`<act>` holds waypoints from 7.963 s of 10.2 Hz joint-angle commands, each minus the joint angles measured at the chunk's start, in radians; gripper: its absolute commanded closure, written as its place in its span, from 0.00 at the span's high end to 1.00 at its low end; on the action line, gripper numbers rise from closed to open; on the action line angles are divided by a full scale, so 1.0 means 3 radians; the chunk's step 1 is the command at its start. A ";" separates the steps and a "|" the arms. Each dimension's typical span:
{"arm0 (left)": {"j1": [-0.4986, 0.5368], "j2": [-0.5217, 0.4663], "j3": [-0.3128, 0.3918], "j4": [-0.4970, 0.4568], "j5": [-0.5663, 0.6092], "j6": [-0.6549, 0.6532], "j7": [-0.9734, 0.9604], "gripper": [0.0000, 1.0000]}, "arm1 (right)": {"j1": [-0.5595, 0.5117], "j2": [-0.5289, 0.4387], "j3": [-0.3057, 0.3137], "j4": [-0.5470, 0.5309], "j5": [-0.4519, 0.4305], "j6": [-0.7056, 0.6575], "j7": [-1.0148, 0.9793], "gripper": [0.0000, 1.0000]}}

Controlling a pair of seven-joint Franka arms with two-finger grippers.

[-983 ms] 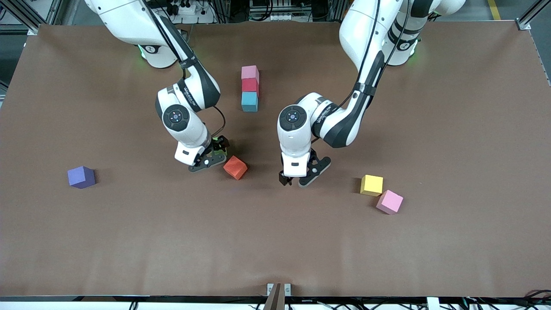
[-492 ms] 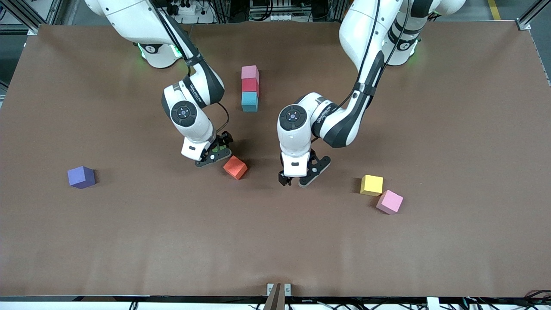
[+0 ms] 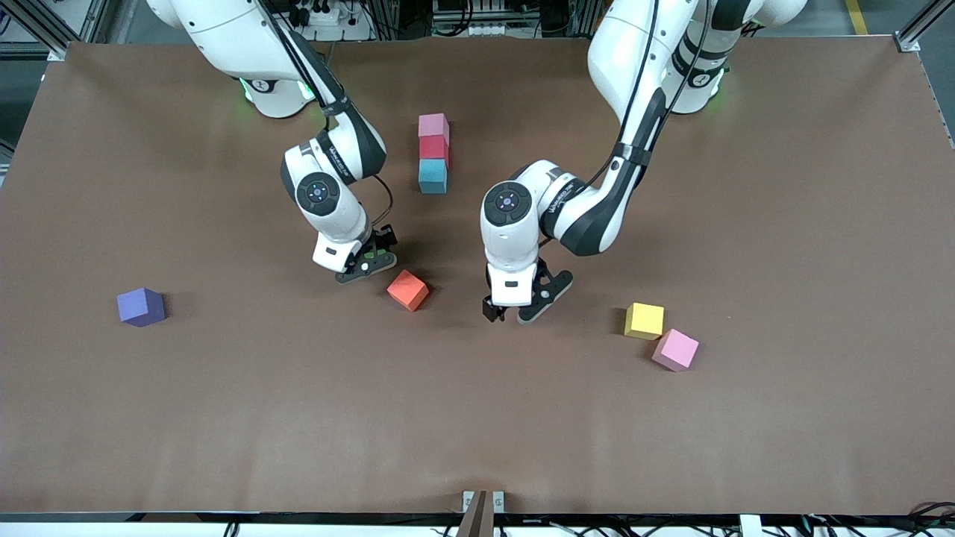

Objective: Arrange blocks into number 1

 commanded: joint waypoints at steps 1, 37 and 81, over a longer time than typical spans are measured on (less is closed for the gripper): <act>0.0014 -0.0029 -0.0003 -0.0012 -0.0068 0.0028 -0.0022 1.00 | 0.0015 -0.0124 0.0115 -0.0036 0.0007 -0.0035 0.0465 0.32; -0.0119 0.0640 -0.0545 0.0708 -0.0559 0.0886 -0.1290 1.00 | -0.1390 -0.0851 0.0259 0.0858 -0.0075 -0.1431 0.0478 1.00; 0.1072 -0.0114 -0.0540 0.0189 -0.0707 -0.0755 -0.1568 1.00 | 0.0065 0.0150 -0.0130 0.1063 0.0007 -0.0588 0.3912 1.00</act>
